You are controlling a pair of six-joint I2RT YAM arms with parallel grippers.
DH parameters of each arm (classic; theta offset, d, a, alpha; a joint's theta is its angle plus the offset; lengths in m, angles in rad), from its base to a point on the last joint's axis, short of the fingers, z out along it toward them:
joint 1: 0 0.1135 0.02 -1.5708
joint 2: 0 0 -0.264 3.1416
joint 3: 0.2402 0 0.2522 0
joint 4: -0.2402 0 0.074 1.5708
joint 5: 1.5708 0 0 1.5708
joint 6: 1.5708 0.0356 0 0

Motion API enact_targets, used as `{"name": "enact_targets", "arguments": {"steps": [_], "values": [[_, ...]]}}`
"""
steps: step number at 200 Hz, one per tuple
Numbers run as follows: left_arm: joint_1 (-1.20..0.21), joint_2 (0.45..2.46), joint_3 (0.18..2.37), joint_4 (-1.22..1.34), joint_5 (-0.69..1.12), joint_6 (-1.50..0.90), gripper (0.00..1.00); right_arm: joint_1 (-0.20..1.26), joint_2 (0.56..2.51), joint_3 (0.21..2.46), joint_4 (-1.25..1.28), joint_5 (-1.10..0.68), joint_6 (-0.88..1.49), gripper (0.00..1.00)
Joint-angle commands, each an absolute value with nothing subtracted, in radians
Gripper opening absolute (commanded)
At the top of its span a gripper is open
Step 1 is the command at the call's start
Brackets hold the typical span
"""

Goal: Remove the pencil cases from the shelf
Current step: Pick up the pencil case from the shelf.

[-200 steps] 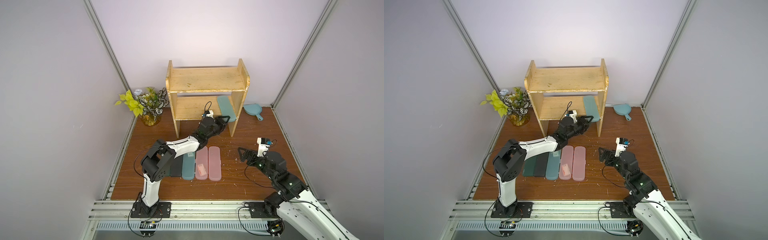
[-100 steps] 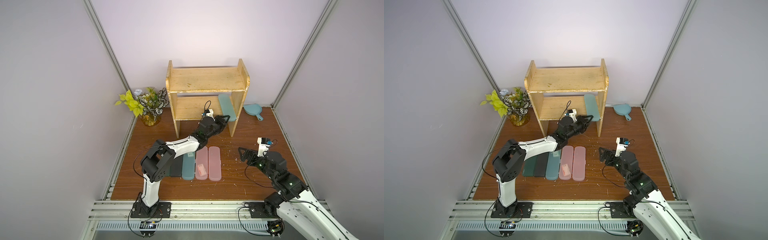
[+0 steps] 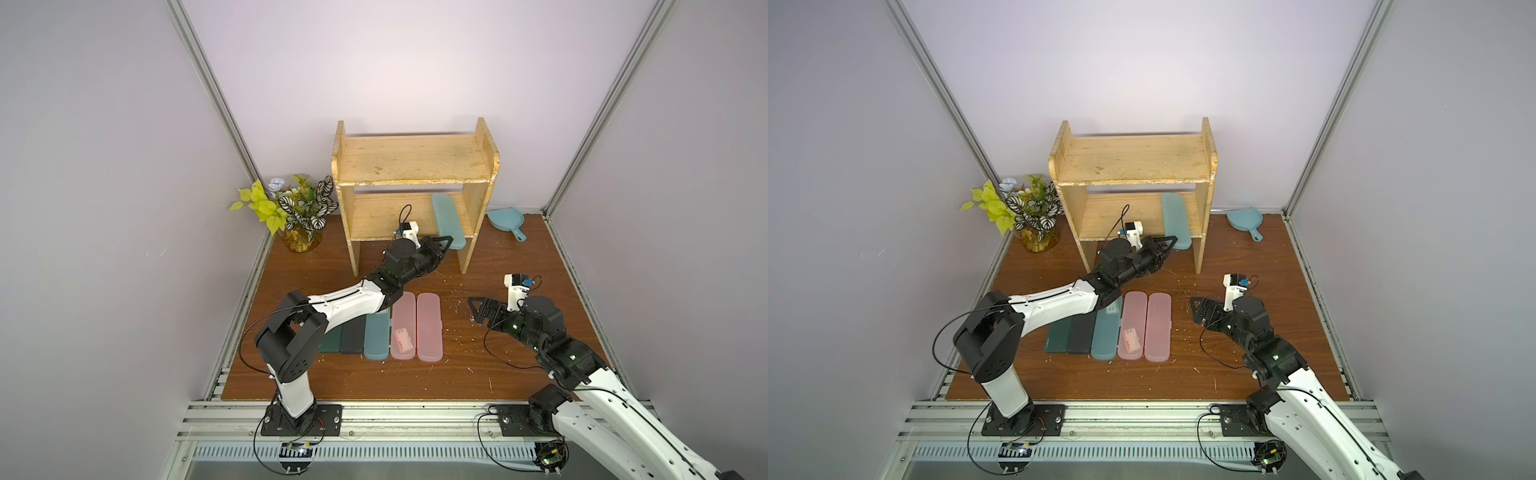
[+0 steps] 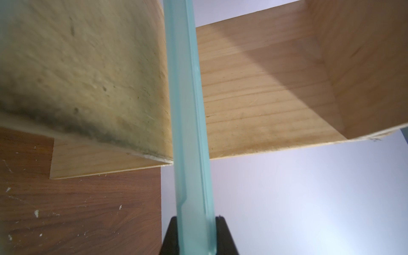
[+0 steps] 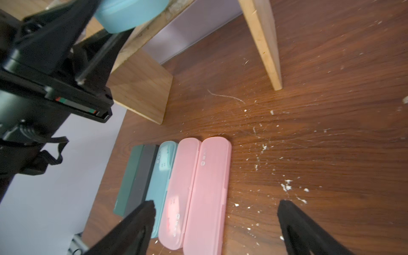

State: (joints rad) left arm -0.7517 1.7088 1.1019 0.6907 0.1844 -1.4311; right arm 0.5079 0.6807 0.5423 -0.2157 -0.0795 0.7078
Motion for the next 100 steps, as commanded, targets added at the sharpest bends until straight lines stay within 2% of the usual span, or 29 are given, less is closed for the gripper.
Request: {"name": "enact_targets", "arguments": {"steps": [1,26,100], "values": [[-0.745,1.619,1.038,0.727,0.237,-1.391,0.09,0.499,0.705,0.594,-0.073,-0.240,0.759,0.94],[-0.744,1.517,0.934,0.724,0.263,-1.387,0.07,0.495,0.737,0.583,0.093,-0.399,0.821,0.94],[-0.738,1.211,0.671,0.733,0.319,-1.402,0.05,0.476,0.838,0.577,0.403,-0.551,1.041,0.93]]}}
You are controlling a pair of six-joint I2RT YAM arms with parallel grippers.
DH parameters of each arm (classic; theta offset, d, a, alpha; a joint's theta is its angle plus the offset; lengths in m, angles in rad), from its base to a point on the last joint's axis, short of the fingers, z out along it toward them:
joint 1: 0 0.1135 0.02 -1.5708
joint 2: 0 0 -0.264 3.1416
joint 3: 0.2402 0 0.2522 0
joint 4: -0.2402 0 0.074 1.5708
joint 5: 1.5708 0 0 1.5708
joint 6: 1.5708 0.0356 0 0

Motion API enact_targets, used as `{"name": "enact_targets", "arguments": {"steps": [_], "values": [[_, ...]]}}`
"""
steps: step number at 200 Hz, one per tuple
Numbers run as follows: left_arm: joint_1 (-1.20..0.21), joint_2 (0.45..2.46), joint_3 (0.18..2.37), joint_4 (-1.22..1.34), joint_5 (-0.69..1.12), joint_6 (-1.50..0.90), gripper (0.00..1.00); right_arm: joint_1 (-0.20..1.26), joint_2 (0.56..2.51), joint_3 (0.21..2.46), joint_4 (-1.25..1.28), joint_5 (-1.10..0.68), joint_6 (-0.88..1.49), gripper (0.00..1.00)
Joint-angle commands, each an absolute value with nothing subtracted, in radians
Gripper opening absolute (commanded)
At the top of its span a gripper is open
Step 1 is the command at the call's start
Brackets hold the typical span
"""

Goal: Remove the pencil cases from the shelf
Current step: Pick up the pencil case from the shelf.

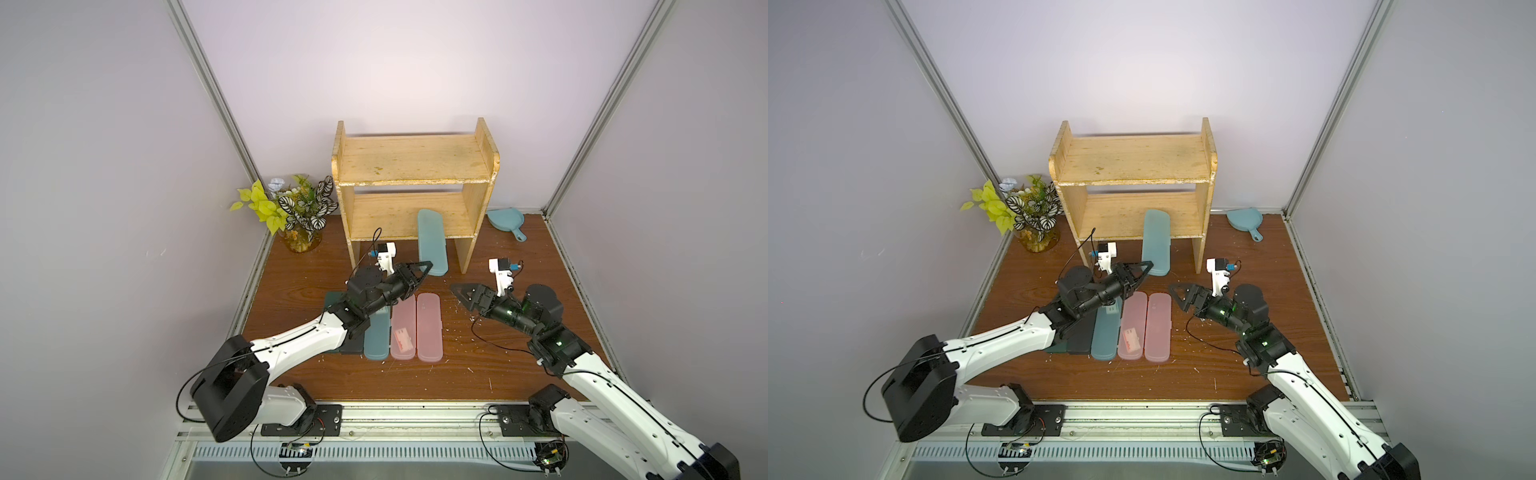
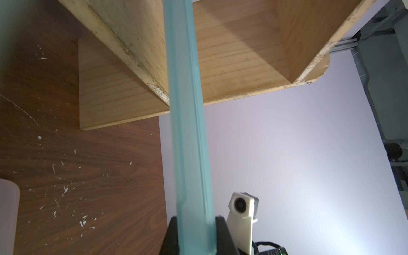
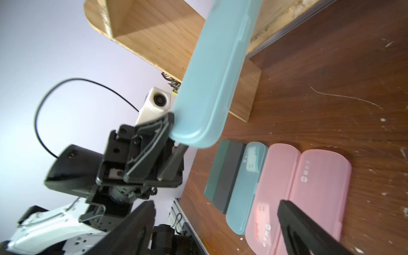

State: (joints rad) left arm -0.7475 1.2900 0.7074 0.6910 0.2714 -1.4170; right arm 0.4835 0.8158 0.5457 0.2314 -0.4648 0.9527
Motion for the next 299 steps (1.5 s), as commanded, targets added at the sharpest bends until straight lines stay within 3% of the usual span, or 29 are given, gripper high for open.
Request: {"name": "enact_targets", "arguments": {"steps": [1,106,202,252,299], "values": [[-0.738,1.208,0.669,0.733,0.320,-1.403,0.05,0.475,0.839,0.578,0.407,-0.552,1.043,0.93],[-0.738,0.956,0.492,0.719,0.410,-1.457,0.03,0.463,1.011,0.600,0.683,-0.639,1.241,0.82],[-0.742,0.958,0.492,0.751,0.479,-1.457,0.03,0.465,1.215,0.699,0.878,-0.716,1.343,0.67],[-0.745,1.004,0.499,0.810,0.505,-1.466,0.03,0.464,1.252,0.694,0.967,-0.732,1.396,0.44],[-0.745,1.038,0.508,0.833,0.506,-1.464,0.08,0.464,1.241,0.662,0.989,-0.718,1.414,0.32]]}}
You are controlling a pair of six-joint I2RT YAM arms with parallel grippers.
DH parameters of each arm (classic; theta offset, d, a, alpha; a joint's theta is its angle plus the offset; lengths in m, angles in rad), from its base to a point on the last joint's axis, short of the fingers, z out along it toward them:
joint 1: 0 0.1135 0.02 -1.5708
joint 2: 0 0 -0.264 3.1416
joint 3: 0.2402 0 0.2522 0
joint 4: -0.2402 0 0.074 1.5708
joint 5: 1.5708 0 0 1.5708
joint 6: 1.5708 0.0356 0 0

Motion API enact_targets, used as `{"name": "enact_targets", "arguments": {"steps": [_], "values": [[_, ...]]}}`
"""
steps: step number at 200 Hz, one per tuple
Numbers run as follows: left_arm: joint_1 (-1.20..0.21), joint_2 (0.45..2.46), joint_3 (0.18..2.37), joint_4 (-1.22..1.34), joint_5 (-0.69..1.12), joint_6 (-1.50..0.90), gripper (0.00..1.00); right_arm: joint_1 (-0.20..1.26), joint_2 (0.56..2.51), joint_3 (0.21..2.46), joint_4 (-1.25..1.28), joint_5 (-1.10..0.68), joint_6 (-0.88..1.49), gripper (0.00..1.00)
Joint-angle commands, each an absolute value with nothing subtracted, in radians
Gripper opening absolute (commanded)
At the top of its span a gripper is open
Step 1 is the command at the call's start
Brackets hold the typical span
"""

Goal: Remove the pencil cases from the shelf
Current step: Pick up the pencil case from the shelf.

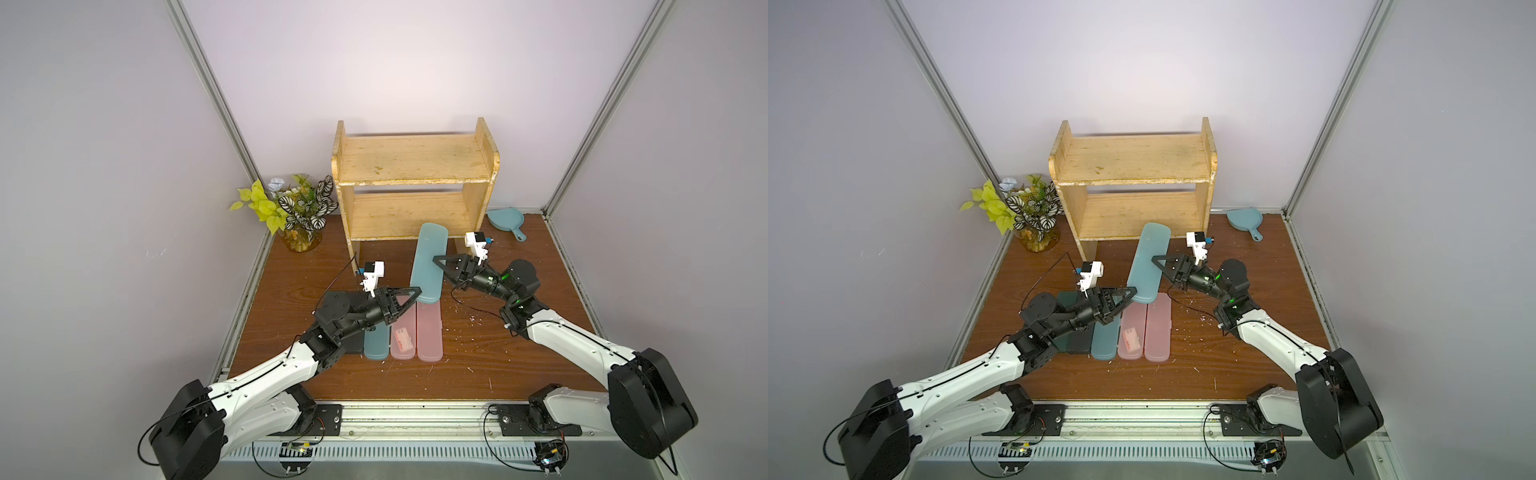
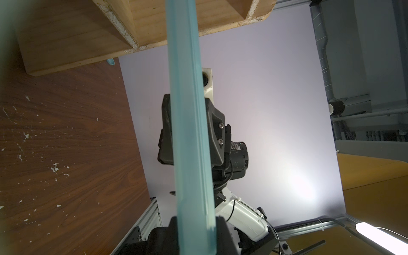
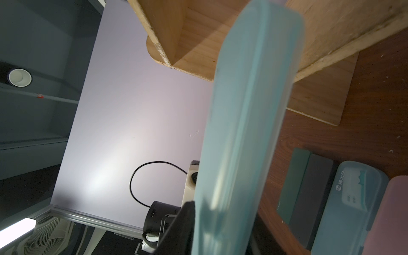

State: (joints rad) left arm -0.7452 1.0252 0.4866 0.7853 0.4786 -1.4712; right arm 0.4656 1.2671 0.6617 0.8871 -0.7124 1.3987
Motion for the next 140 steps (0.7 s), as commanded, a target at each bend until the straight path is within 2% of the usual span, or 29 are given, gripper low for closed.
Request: {"name": "enact_targets", "arguments": {"steps": [1,27,55,81,99,140], "values": [[-0.745,1.039,0.508,0.833,0.506,-1.463,0.08,0.465,1.241,0.661,0.989,-0.717,1.413,0.31],[-0.745,1.052,0.517,0.825,0.505,-1.455,0.22,0.465,1.232,0.645,0.984,-0.715,1.416,0.26],[-0.745,1.046,0.530,0.756,0.488,-1.431,0.58,0.465,1.214,0.625,0.958,-0.706,1.401,0.23],[-0.746,1.005,0.538,0.620,0.438,-1.390,0.79,0.463,1.180,0.596,0.858,-0.688,1.337,0.23],[-0.744,0.964,0.533,0.509,0.387,-1.368,0.86,0.461,1.140,0.579,0.702,-0.666,1.233,0.22],[-0.739,0.846,0.544,0.225,0.243,-1.304,0.91,0.435,1.056,0.551,0.341,-0.628,0.983,0.22]]}}
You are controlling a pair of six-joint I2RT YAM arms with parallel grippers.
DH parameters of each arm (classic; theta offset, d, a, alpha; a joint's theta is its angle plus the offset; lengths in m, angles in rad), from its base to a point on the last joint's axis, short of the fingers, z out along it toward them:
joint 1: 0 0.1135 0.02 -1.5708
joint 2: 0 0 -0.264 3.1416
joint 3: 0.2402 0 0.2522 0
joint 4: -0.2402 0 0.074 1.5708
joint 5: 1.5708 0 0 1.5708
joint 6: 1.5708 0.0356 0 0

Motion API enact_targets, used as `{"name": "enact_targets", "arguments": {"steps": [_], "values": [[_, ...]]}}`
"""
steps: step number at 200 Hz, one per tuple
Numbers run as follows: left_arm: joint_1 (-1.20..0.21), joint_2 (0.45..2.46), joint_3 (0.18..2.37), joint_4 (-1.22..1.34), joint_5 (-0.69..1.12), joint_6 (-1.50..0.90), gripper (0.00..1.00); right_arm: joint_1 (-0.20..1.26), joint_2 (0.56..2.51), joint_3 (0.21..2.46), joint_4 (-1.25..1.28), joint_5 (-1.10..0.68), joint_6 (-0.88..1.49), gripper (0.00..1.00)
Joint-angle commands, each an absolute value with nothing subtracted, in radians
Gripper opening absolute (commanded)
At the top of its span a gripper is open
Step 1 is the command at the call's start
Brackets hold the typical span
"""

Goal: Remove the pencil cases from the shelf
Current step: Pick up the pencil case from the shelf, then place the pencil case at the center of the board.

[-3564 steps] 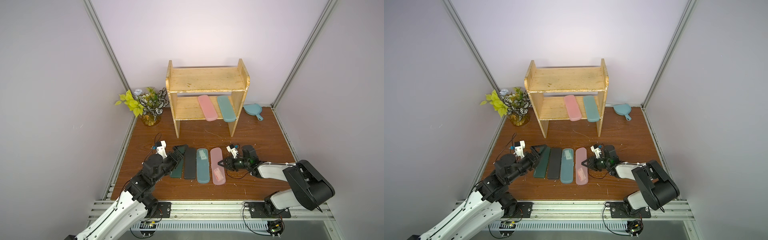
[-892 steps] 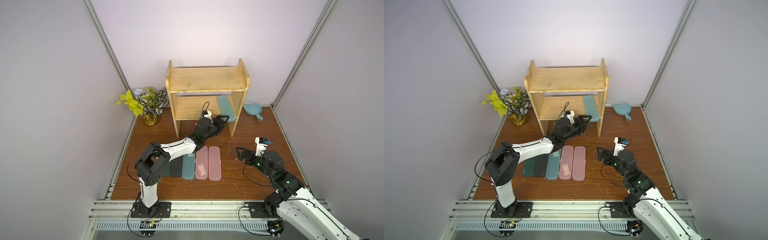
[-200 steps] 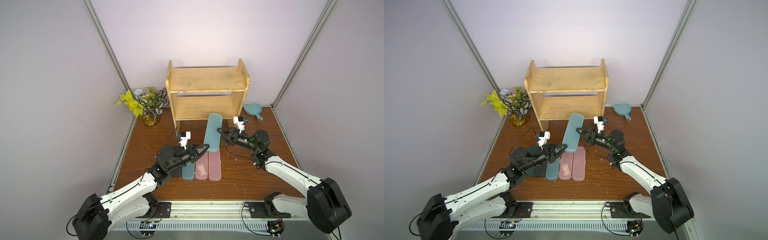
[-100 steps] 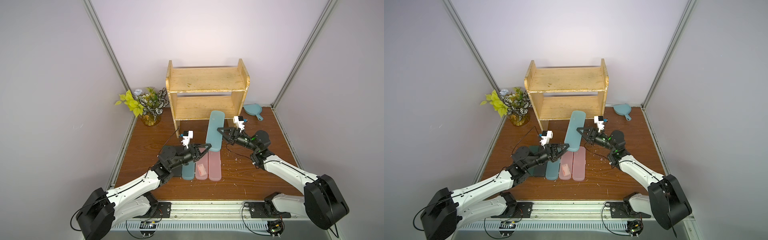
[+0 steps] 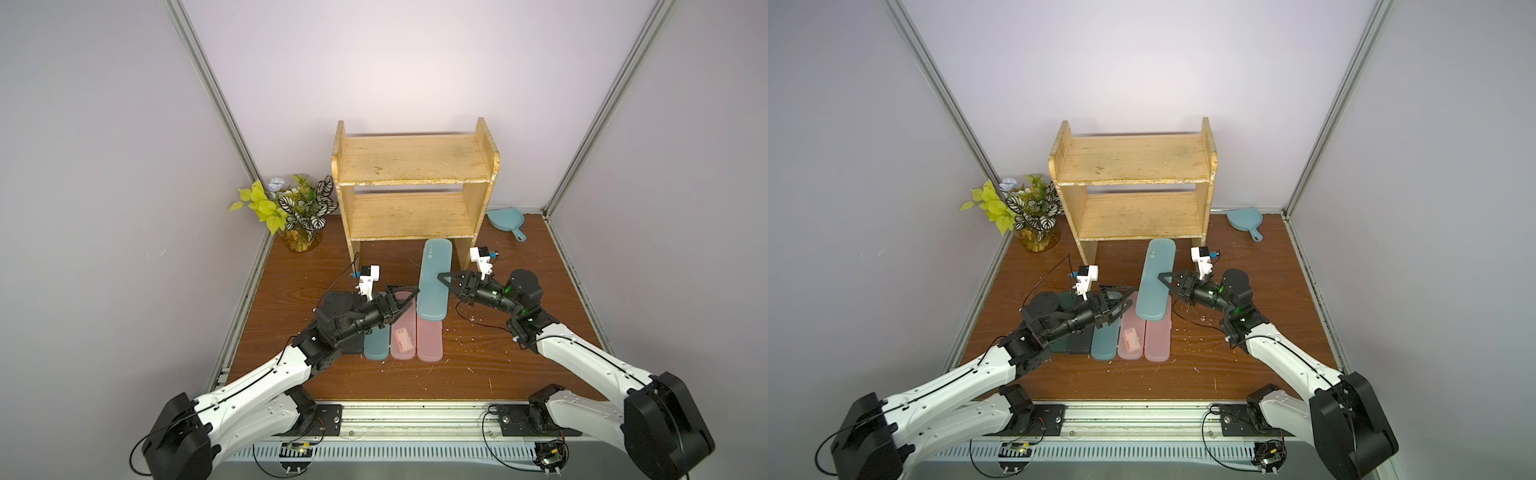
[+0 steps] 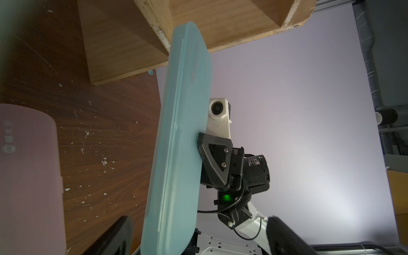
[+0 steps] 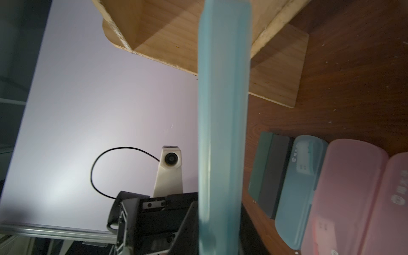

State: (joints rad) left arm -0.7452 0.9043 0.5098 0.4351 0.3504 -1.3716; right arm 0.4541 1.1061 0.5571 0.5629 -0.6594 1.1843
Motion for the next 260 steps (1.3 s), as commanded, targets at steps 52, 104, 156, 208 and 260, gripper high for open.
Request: {"name": "enact_targets", "arguments": {"steps": [52,104,156,208,260], "values": [[-0.739,0.770,0.631,-0.082,0.082,-1.207,0.98,0.347,1.030,0.486,0.086,-0.630,0.791,0.22],[-0.738,0.737,0.619,-0.108,0.048,-1.217,0.99,0.256,1.077,0.454,-0.003,-0.655,0.638,0.22],[-0.738,0.711,0.609,-0.125,0.027,-1.230,0.99,0.242,1.160,0.451,0.022,-0.688,0.559,0.22],[-0.738,0.682,0.593,-0.136,0.008,-1.249,0.99,0.241,1.238,0.443,0.090,-0.711,0.569,0.22],[-0.738,0.658,0.584,-0.149,-0.007,-1.258,0.99,0.241,1.294,0.427,0.151,-0.739,0.599,0.22]]}}
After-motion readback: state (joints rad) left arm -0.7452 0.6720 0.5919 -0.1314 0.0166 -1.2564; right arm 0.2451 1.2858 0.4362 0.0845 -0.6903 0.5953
